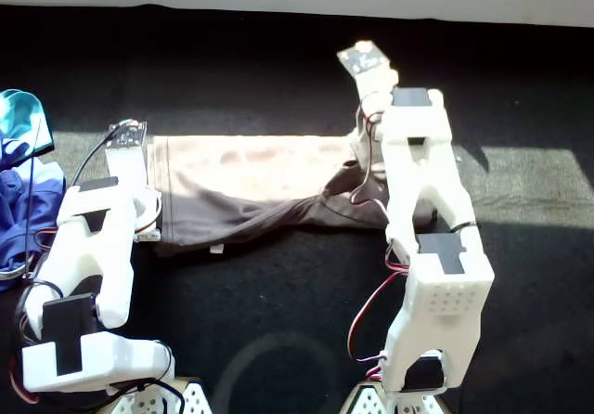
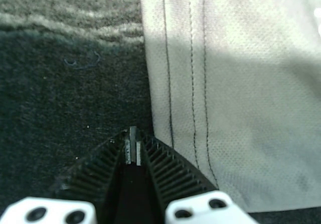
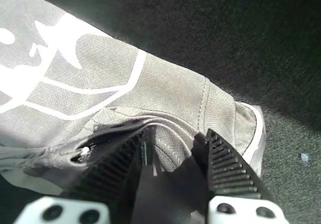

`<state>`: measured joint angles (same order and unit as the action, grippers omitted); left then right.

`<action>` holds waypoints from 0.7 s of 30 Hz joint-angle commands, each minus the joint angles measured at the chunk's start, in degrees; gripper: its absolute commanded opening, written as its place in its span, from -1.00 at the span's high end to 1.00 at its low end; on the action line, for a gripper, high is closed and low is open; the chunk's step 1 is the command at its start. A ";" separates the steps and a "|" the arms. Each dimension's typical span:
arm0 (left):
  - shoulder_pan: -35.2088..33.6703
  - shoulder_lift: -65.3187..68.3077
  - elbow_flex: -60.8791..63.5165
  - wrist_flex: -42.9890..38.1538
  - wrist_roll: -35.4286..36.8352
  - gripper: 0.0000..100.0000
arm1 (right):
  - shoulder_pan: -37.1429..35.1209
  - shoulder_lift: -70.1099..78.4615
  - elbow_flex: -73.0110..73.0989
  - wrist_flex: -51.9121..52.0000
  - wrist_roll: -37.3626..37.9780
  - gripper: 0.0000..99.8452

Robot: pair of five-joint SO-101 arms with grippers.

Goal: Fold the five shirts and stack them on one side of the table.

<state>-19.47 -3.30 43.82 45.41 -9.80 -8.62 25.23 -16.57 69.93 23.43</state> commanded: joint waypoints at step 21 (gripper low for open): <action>0.57 0.04 0.13 -0.53 0.44 0.98 | -17.10 0.04 -3.30 11.47 -0.44 0.99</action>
<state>-19.47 -3.30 43.82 45.41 -9.80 -23.03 25.58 -20.97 84.09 23.43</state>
